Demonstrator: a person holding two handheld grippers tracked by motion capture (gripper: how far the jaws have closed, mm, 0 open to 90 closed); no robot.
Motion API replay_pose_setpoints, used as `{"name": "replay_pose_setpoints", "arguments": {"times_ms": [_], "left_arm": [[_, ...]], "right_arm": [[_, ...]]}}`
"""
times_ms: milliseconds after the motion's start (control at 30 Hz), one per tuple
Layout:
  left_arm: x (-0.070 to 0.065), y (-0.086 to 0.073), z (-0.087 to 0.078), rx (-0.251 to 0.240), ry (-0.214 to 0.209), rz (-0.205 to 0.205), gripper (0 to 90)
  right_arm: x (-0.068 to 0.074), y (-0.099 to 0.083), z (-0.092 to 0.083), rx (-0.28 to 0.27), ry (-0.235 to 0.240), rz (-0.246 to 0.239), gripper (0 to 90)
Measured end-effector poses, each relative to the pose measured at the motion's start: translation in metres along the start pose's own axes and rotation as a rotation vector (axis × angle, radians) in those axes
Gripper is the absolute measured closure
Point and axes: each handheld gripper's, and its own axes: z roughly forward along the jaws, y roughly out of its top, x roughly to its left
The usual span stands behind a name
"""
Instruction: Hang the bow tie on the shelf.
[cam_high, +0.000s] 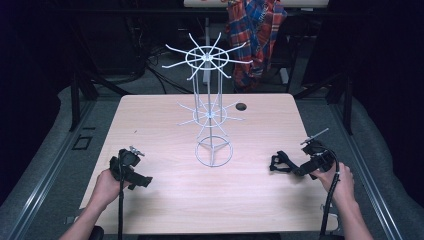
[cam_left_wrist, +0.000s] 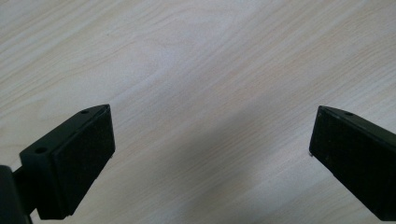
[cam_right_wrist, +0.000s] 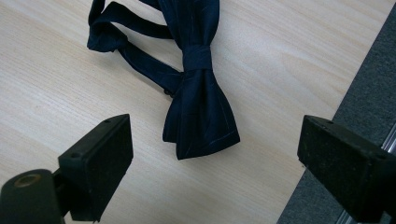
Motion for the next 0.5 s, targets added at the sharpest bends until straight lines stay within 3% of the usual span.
{"name": "replay_pose_setpoints", "arguments": {"times_ms": [267, 500], "left_arm": [[-0.0001, -0.0011, -0.0003, -0.003, 0.001, 0.000, 0.2], [0.0019, -0.0043, -0.0029, 0.000, 0.001, -0.003, 0.1]], "right_arm": [[0.0008, 0.0013, -0.0017, -0.017, 0.007, -0.002, 8.1], [0.0033, 0.0085, 0.0003, -0.027, 0.019, -0.005, 0.0]]}}
